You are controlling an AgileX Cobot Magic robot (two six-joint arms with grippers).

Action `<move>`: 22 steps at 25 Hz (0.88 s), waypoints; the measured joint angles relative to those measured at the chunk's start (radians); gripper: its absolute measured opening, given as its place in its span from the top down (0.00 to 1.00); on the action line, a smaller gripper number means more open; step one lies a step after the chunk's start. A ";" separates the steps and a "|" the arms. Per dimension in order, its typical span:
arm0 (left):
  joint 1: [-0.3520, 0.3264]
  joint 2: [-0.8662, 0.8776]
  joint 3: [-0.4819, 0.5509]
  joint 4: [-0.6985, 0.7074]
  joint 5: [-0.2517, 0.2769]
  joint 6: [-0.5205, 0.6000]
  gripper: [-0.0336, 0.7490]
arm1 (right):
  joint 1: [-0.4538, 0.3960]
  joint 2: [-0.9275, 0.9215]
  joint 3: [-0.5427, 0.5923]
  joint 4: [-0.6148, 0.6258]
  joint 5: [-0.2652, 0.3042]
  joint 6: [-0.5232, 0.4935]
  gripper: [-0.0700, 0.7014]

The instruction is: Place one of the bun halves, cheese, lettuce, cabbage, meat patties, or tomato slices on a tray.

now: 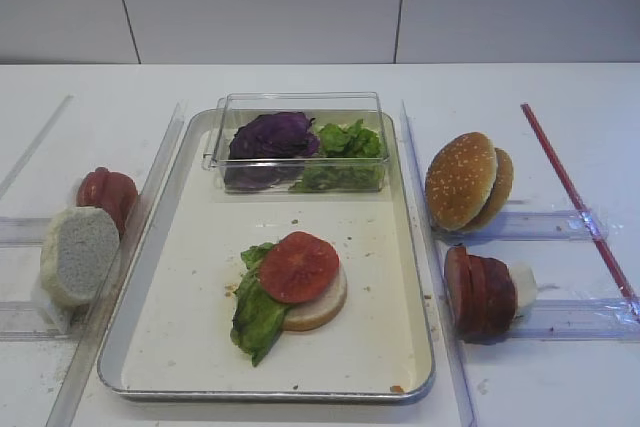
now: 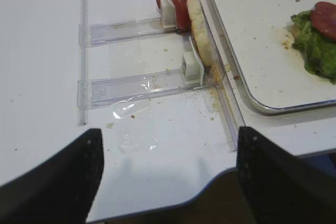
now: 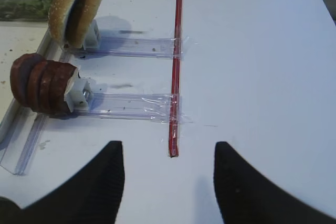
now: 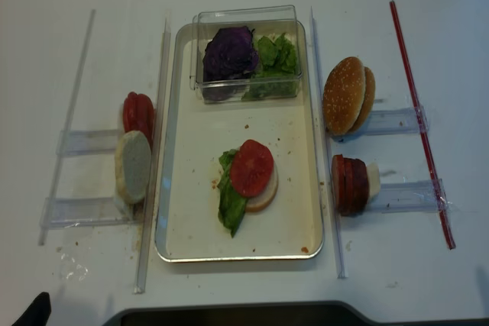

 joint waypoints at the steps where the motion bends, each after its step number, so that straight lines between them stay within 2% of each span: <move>1: 0.000 0.000 0.000 0.000 0.000 0.000 0.34 | 0.000 0.000 0.000 0.000 0.000 0.000 0.38; 22: 0.000 0.000 0.000 0.000 0.000 0.000 0.34 | 0.000 0.000 0.000 0.000 0.000 0.000 0.38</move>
